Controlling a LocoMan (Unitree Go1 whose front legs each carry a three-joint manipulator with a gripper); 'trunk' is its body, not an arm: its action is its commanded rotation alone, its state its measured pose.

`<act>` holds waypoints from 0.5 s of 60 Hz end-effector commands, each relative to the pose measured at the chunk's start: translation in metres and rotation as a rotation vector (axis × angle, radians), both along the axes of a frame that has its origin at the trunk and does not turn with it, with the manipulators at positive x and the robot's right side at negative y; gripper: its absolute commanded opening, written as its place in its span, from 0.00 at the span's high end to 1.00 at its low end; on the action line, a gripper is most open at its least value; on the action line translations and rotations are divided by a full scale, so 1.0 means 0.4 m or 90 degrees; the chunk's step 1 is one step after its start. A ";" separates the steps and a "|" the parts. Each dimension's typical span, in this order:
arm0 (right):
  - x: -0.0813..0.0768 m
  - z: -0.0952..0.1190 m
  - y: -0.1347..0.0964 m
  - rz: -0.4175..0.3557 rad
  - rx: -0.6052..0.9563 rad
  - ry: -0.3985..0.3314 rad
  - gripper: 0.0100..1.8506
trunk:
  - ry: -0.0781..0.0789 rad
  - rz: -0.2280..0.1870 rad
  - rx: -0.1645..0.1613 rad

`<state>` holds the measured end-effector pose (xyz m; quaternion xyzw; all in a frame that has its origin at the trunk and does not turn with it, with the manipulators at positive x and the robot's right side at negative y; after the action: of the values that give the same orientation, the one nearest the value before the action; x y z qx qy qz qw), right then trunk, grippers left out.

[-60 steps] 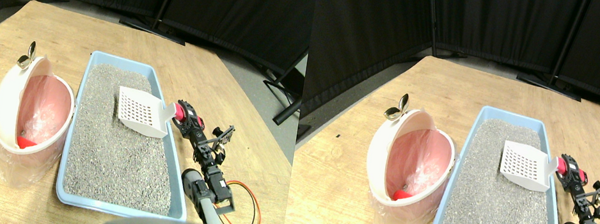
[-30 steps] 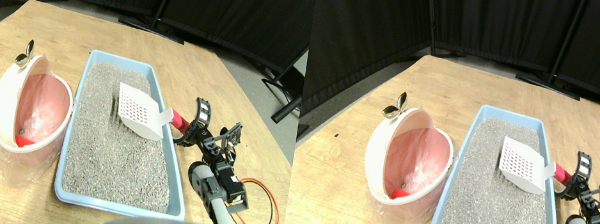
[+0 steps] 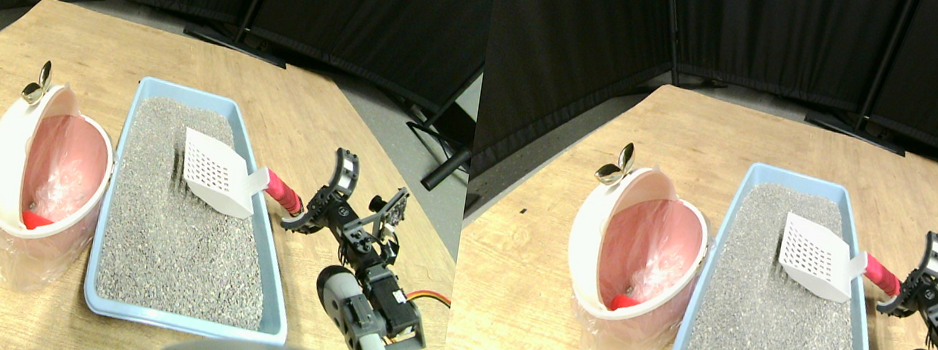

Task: Scoop (unimanual)

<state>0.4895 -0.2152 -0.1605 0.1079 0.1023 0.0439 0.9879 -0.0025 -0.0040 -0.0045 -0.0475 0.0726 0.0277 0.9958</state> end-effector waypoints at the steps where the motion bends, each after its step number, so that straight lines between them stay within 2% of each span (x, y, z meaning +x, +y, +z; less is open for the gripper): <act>1: -0.014 0.028 0.010 0.020 0.004 -0.075 0.38 | 0.006 -0.004 -0.008; 9: -0.032 0.031 0.002 0.013 0.018 -0.135 0.60 | 0.006 -0.011 -0.006; 13: -0.040 0.032 -0.003 0.027 0.026 -0.164 0.72 | 0.004 -0.014 -0.006; 20: -0.048 0.031 -0.009 0.031 0.010 -0.192 0.82 | 0.005 -0.020 -0.003; 21: -0.050 0.026 -0.014 0.045 0.013 -0.215 0.89 | 0.006 -0.022 -0.003; 23: -0.053 0.025 -0.016 0.046 0.010 -0.229 0.95 | 0.006 -0.025 -0.001; 30: -0.070 0.019 -0.025 0.060 0.002 -0.272 0.98 | 0.005 -0.034 0.004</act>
<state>0.4630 -0.2260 -0.1571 0.0920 -0.0722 0.1032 0.9878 -0.0014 -0.0059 -0.0056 -0.0337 0.0784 0.0076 0.9963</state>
